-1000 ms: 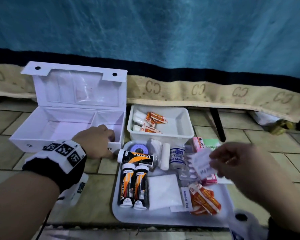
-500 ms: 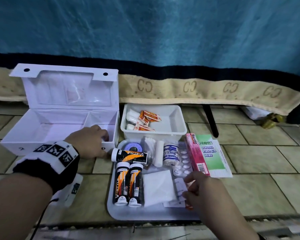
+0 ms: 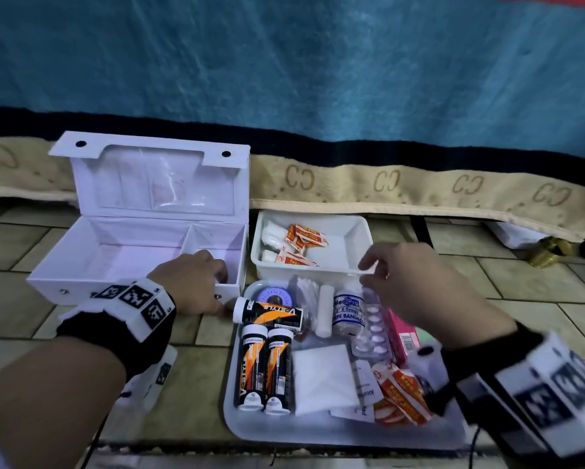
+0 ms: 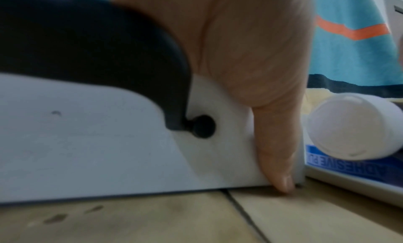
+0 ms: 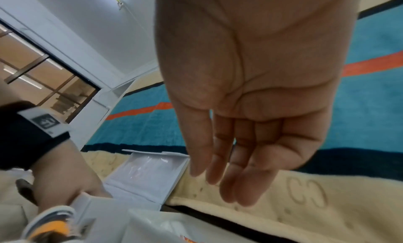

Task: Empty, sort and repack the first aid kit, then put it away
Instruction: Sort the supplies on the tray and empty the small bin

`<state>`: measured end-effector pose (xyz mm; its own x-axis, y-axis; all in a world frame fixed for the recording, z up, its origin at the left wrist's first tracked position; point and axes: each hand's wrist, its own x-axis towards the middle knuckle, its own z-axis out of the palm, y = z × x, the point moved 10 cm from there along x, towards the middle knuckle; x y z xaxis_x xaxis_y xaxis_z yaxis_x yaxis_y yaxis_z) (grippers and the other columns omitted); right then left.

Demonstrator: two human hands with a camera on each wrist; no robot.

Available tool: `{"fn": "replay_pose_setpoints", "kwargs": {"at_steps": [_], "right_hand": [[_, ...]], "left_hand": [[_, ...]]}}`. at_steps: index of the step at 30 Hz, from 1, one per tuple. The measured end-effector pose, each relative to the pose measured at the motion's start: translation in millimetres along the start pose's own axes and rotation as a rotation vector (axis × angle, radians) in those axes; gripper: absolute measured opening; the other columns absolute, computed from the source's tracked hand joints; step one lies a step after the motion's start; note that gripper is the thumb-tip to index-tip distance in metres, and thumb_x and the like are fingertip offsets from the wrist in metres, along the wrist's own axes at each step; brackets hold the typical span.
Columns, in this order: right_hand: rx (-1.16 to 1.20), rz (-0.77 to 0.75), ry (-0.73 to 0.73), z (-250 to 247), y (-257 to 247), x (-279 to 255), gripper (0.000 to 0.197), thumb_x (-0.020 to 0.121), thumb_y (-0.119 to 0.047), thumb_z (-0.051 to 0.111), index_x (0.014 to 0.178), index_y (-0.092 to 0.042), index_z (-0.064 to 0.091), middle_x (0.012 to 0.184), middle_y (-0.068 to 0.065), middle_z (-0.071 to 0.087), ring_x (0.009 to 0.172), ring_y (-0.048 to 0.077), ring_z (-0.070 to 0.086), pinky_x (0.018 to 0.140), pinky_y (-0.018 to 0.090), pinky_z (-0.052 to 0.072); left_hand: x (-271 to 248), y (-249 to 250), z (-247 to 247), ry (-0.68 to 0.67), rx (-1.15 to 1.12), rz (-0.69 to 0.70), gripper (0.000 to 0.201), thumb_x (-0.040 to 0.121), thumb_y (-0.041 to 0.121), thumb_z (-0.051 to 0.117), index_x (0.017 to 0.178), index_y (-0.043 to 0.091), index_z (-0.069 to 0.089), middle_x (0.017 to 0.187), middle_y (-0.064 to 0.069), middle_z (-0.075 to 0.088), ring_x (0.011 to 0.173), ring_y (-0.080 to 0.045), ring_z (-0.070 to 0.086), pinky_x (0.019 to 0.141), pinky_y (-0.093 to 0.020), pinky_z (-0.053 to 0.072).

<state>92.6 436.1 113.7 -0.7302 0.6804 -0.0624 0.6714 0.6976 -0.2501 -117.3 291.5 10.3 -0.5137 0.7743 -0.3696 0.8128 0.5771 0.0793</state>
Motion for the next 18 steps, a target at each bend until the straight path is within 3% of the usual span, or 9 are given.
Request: {"fn": "replay_pose_setpoints", "kwargs": {"at_steps": [7, 13, 17, 18], "right_hand": [[-0.267, -0.152, -0.163, 20.0, -41.1, 73.8, 0.028, 0.094, -0.024, 0.052, 0.121, -0.018, 0.057, 0.12, 0.004, 0.059, 0.11, 0.023, 0.056, 0.091, 0.034, 0.048], [-0.462, -0.263, -0.341, 71.3, -70.8, 98.1, 0.03, 0.095, -0.022, 0.049, 0.118, -0.007, 0.059, 0.114, 0.008, 0.063, 0.1, 0.025, 0.059, 0.074, 0.028, 0.043], [-0.518, -0.296, -0.402, 91.8, -74.6, 103.3, 0.031, 0.099, -0.014, 0.04, 0.114, 0.002, 0.061, 0.1, 0.014, 0.06, 0.082, 0.02, 0.043, 0.06, 0.024, 0.036], [-0.527, -0.291, -0.393, 91.1, -74.1, 106.5, 0.031, 0.098, -0.017, 0.043, 0.112, 0.001, 0.063, 0.1, 0.012, 0.063, 0.08, 0.021, 0.045, 0.063, 0.024, 0.037]], "left_hand": [[-0.3, -1.4, 0.8, 0.003, -0.001, 0.0, 0.051, 0.075, 0.051, 0.066, 0.119, 0.031, 0.049, 0.123, 0.004, 0.043, 0.111, -0.019, 0.048, 0.088, -0.038, 0.046], [-0.7, -1.8, 0.4, 0.008, -0.001, 0.001, 0.05, 0.076, 0.05, 0.065, 0.118, 0.029, 0.049, 0.121, 0.003, 0.044, 0.109, -0.019, 0.049, 0.087, -0.038, 0.047], [-0.9, -1.9, 0.4, 0.01, 0.008, 0.002, 0.05, 0.077, 0.05, 0.063, 0.119, 0.028, 0.049, 0.121, 0.002, 0.044, 0.109, -0.02, 0.049, 0.088, -0.039, 0.047], [-0.9, -2.1, 0.6, 0.009, 0.006, 0.002, 0.05, 0.077, 0.05, 0.063, 0.119, 0.028, 0.049, 0.121, 0.002, 0.044, 0.109, -0.02, 0.049, 0.088, -0.039, 0.047]]}}
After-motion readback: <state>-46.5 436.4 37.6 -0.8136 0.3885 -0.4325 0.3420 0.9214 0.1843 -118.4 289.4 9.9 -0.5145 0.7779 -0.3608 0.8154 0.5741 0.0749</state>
